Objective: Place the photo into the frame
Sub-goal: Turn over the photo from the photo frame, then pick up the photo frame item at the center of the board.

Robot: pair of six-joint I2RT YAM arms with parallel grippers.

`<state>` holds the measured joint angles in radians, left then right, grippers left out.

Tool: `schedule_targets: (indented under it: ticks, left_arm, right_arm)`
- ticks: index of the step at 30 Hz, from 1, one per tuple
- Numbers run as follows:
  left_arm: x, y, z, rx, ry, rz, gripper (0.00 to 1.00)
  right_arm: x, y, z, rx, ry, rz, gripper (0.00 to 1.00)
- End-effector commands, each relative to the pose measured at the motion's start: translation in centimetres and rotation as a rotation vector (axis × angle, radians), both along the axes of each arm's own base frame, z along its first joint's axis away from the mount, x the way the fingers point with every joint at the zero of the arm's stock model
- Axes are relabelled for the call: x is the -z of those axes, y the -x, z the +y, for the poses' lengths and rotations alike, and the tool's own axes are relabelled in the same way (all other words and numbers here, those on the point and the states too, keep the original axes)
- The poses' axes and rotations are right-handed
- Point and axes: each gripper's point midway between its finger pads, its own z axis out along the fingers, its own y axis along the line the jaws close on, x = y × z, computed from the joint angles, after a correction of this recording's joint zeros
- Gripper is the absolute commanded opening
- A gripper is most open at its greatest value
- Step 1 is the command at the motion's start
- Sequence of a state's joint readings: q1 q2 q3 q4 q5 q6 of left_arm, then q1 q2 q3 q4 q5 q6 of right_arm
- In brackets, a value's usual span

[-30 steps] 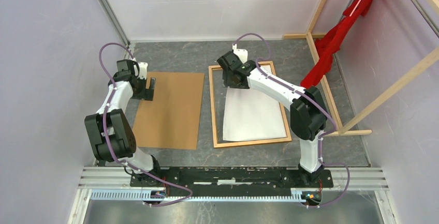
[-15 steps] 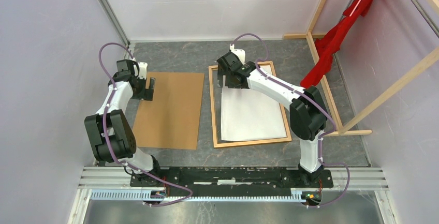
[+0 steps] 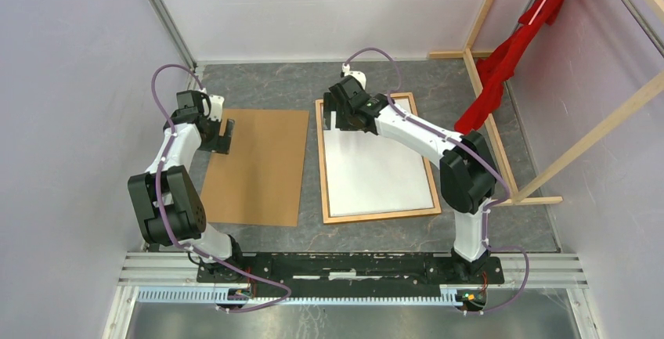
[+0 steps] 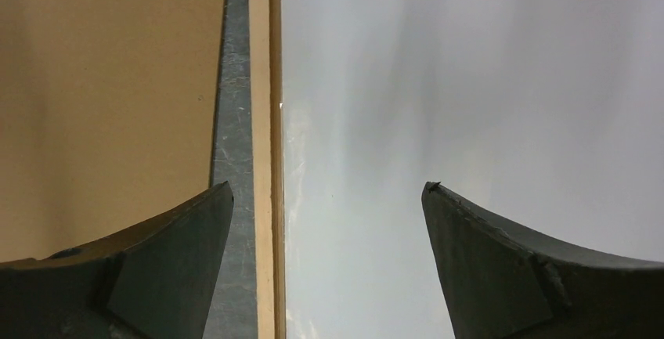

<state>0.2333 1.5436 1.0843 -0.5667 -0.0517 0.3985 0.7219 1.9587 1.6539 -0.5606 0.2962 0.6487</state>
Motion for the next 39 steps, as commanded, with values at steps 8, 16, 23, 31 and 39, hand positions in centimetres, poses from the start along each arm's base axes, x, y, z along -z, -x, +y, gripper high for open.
schedule_targets:
  ticks: [8,16,23,31,39]
  left_arm:
    - [-2.0,-1.0,6.5,-0.123,-0.118,-0.058,1.00]
    - [-0.2,0.0,10.8,-0.234,-0.226,-0.049,1.00]
    - [3.7,0.7,9.9,-0.239,-0.171,0.006,1.00]
    - [6.6,1.5,8.7,-0.215,-0.119,0.049,1.00]
    - [8.2,2.7,4.6,-0.133,0.040,0.103,1.00]
  right_arm:
    - [-3.1,2.9,7.9,-0.142,-0.237,-0.045,0.98]
    - [0.9,6.2,14.0,-0.194,-0.298,0.052,0.98]
    - [4.4,7.0,14.7,-0.180,-0.269,0.093,0.98]
    - [7.8,7.6,14.7,-0.161,-0.240,0.136,0.98]
    - [10.1,8.2,14.8,-0.147,-0.213,0.167,0.98]
